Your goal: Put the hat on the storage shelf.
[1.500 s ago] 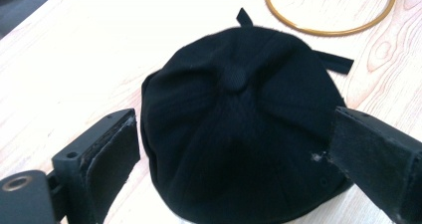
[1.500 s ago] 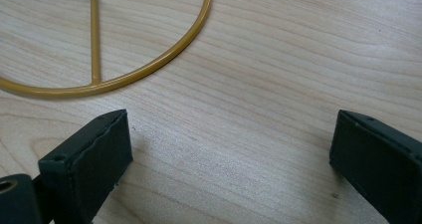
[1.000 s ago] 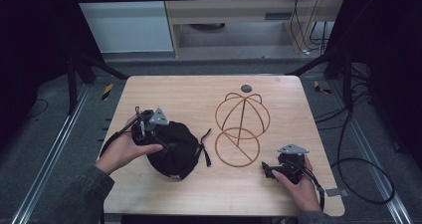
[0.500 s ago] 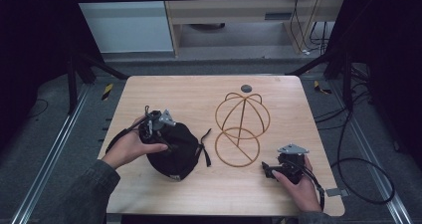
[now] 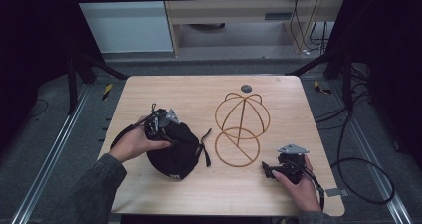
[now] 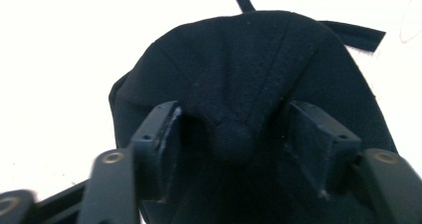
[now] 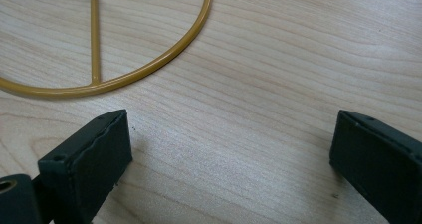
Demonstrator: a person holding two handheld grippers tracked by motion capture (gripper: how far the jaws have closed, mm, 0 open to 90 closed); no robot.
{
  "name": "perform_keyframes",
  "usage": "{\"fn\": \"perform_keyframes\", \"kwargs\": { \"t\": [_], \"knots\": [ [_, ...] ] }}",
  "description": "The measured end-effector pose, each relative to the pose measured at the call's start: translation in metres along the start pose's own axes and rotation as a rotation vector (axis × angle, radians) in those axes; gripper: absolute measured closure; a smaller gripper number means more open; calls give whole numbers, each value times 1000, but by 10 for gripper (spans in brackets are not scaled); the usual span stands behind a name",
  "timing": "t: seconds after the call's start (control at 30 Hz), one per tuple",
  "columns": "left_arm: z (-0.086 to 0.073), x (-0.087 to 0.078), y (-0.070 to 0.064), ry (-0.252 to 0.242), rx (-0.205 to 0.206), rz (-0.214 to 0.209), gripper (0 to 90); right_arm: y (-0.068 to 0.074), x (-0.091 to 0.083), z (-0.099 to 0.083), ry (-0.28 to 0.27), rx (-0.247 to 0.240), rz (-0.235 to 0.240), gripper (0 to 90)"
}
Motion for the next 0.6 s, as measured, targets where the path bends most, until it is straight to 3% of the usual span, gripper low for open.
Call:
{"fn": "perform_keyframes", "kwargs": {
  "t": [0.37, 0.6],
  "knots": [
    [-2, 3, 0, 14, -11, -34, 670, 0, 0, 0, -1, 0, 1, 31],
    [-5, -7, 2, -34, -27, -35, 710, 0, 0, 0, 0, 2, 1, 30]
  ]
}}
Point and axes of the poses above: each handheld gripper's, and its own axes: x roughly forward along the jaws, z roughly out of its top, y roughly to its left, the point moved 5 cm from there along x, roughly forward along the jaws, and after that the axes turned 12 degrees about -x, right-handed, at the moved point
